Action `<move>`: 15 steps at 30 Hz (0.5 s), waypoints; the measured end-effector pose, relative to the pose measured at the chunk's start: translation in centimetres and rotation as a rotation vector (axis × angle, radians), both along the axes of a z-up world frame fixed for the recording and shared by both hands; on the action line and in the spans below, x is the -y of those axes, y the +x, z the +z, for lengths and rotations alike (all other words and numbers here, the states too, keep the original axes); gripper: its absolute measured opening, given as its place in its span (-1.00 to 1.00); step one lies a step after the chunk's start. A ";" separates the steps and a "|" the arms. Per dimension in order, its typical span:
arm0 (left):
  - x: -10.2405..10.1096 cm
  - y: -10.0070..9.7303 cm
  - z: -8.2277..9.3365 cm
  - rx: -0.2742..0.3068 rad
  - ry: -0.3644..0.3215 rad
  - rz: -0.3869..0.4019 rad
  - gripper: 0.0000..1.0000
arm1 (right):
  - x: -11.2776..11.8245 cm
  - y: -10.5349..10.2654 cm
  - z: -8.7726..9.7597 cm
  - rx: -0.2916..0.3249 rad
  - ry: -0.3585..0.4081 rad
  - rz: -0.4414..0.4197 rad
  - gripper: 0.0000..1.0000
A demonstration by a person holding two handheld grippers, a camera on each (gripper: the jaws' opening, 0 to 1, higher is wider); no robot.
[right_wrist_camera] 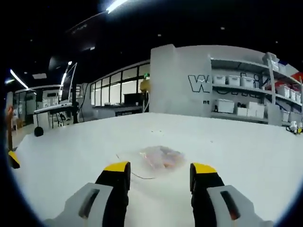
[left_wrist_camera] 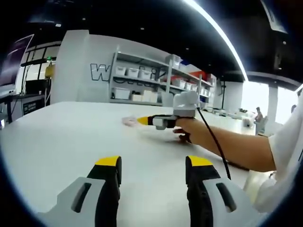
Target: Open the resealable bag by pulling the two sides of the seal apart until the entire bag opening is separated and visibly accessible.
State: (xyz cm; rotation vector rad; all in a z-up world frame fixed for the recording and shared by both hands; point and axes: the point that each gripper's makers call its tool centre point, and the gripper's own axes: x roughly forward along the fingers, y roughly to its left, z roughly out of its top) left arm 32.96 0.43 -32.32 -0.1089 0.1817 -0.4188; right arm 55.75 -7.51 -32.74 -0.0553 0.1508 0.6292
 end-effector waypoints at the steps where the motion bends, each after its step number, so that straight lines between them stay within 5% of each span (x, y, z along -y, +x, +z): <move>1: 0.0 0.0 0.0 0.000 0.001 0.000 0.09 | -0.1 -0.1 0.0 0.003 -0.006 0.001 0.04; 9: 0.0 0.0 0.0 -0.002 -0.001 0.002 0.09 | 0.1 0.7 0.0 0.003 0.003 -0.008 0.14; 15: 0.1 0.0 -0.1 -0.002 0.001 0.005 0.09 | 0.6 0.8 0.0 0.001 0.006 -0.039 0.41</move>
